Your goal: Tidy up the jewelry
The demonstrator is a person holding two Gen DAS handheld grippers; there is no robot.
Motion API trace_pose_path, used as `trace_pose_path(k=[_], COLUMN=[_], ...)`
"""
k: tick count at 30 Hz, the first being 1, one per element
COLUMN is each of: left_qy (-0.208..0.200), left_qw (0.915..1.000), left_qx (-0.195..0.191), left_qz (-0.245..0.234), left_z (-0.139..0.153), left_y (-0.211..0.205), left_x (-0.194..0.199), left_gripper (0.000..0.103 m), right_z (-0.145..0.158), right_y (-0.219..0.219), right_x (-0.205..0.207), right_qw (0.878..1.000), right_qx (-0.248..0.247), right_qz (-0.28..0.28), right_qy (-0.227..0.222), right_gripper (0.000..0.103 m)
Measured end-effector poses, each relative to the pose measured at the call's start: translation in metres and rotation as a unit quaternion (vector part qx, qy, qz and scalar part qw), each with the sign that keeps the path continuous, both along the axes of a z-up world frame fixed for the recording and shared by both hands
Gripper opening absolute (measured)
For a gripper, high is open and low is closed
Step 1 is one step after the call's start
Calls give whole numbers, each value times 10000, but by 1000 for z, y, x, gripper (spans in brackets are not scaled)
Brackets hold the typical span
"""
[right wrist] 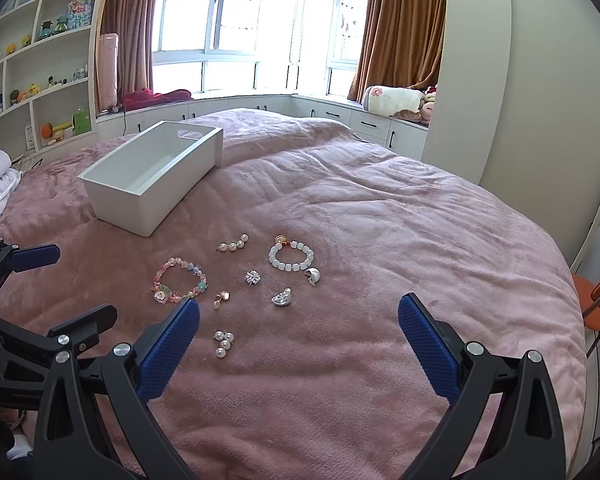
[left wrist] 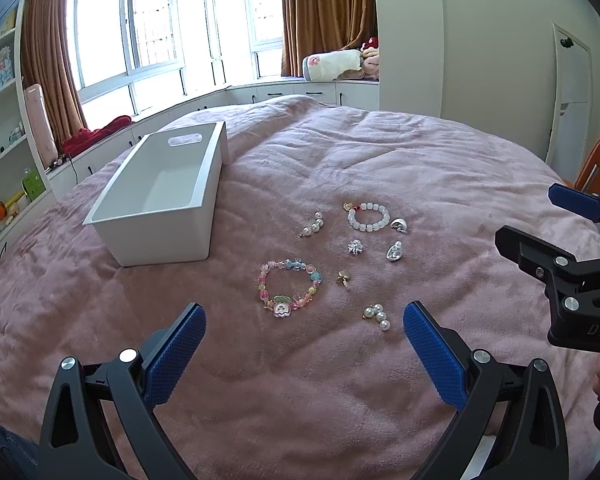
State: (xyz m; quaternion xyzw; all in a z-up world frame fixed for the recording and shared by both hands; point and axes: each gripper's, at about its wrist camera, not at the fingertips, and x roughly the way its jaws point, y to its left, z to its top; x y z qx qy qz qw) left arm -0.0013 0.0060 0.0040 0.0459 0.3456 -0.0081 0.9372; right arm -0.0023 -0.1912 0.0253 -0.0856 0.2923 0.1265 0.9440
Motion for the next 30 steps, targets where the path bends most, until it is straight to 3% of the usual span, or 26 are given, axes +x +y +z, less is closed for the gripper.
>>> trace_pose_path(k=[30], left_qy=[-83], left_qw=[10000], left_qx=[33], left_qz=[-16], left_z=[0], left_y=[0], left_x=[-2], left_gripper=[100], right_z=[-1], right_y=[3], right_x=[-4], right_qw=[9999], right_qx=[-135], right_qz=[-17], right_qy=[60], right_gripper=[98])
